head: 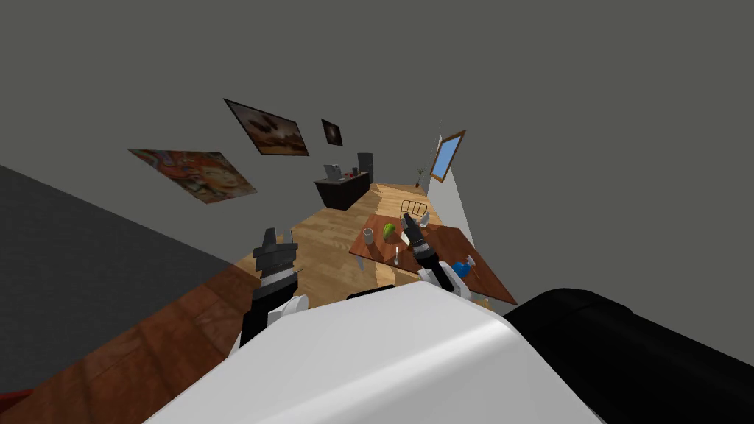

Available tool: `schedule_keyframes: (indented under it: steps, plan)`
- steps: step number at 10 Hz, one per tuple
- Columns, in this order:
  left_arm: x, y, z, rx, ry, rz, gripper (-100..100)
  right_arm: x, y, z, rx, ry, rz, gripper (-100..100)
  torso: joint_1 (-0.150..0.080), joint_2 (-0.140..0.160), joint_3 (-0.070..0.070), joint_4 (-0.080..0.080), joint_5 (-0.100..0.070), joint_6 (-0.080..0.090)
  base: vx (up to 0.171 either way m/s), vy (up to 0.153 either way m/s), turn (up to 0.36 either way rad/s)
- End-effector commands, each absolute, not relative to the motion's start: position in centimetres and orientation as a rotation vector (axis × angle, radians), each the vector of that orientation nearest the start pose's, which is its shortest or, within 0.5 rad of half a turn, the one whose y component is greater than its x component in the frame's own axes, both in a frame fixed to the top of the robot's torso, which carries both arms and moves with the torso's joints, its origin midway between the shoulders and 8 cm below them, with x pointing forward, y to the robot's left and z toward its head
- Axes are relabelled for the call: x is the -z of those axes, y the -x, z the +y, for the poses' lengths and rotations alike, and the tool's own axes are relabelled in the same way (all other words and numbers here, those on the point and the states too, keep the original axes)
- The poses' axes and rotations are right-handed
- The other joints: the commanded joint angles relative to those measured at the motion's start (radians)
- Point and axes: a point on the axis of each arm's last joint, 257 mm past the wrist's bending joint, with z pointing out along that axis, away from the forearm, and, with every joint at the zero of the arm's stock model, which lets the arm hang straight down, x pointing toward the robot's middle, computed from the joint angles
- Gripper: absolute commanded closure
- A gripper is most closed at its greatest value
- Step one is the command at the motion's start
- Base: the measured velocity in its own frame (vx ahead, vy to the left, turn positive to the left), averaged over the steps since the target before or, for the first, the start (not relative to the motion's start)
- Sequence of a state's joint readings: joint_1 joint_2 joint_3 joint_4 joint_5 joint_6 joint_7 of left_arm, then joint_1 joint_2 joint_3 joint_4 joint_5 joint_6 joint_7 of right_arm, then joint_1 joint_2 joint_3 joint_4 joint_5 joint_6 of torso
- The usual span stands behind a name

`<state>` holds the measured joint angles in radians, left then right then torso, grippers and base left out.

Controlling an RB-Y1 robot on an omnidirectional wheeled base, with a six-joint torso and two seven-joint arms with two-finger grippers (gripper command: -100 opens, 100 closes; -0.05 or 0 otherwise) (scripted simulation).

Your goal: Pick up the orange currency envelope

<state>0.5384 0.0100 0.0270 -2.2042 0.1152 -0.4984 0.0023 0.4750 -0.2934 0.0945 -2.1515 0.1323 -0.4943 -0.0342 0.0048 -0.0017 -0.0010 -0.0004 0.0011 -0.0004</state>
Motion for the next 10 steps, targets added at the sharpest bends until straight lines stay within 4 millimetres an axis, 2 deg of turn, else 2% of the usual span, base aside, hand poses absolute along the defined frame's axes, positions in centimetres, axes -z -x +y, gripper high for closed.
schedule_keyframes:
  steps: [1,2,3,4,5,6,7,8,9,10]
  plan:
    - [2.2,-34.9,31.1,1.303,0.813,0.616,0,5.6,-37.3,-21.3,-1.290,-0.433,1.062,-100,0.000,0.000,0.000,0.000,0.000,0.000,0.028,0.057,0.113]
    - [2.2,-34.9,31.1,1.303,0.813,0.616,0,7.2,-37.5,-21.0,-1.272,-0.403,1.117,-100,-0.001,0.000,0.000,0.000,0.000,0.001,0.028,0.056,0.246]
    - [2.2,-34.9,31.1,1.303,0.813,0.616,0,7.2,-37.5,-20.9,-1.270,-0.396,1.125,-100,-0.001,0.000,0.000,0.000,0.000,0.000,0.024,0.033,0.098]
    - [2.2,-34.9,31.1,1.303,0.813,0.616,0,9.0,-37.7,-20.6,-1.250,-0.365,1.183,-100,-0.002,0.001,0.000,0.000,0.000,0.001,0.024,0.040,0.199]
    - [2.2,-34.9,31.1,1.303,0.813,0.616,0,9.1,-37.7,-20.6,-1.248,-0.358,1.189,-100,-0.002,0.001,0.000,0.000,0.000,0.000,0.016,0.027,0.113]
    - [2.2,-34.9,31.1,1.303,0.813,0.616,0,11.0,-37.8,-20.4,-1.225,-0.325,1.250,-100,-0.003,0.001,0.001,0.000,-0.001,0.001,0.019,0.040,0.225]
    - [2.2,-34.9,31.1,1.303,0.813,0.616,0,11.0,-37.8,-20.4,-1.224,-0.320,1.255,-100,-0.002,0.001,0.001,0.000,-0.001,0.000,0.016,0.028,0.122]
    - [2.2,-34.9,31.1,1.303,0.813,0.616,0,13.1,-37.9,-20.3,-1.199,-0.285,1.320,-100,-0.003,0.001,0.001,0.000,0.000,0.001,0.017,0.031,0.247]
    - [2.2,-34.9,31.1,1.303,0.813,0.616,0,14.4,-37.7,-19.9,-1.183,-0.240,1.368,-100,-0.003,0.001,0.001,0.000,-0.001,0.000,0.018,0.031,0.415]
    - [2.2,-34.9,31.1,1.303,0.813,0.616,0,15.4,-37.8,-20.4,-1.169,-0.241,1.393,-100,-0.003,0.001,0.001,0.000,-0.001,0.000,0.017,0.010,0.096]
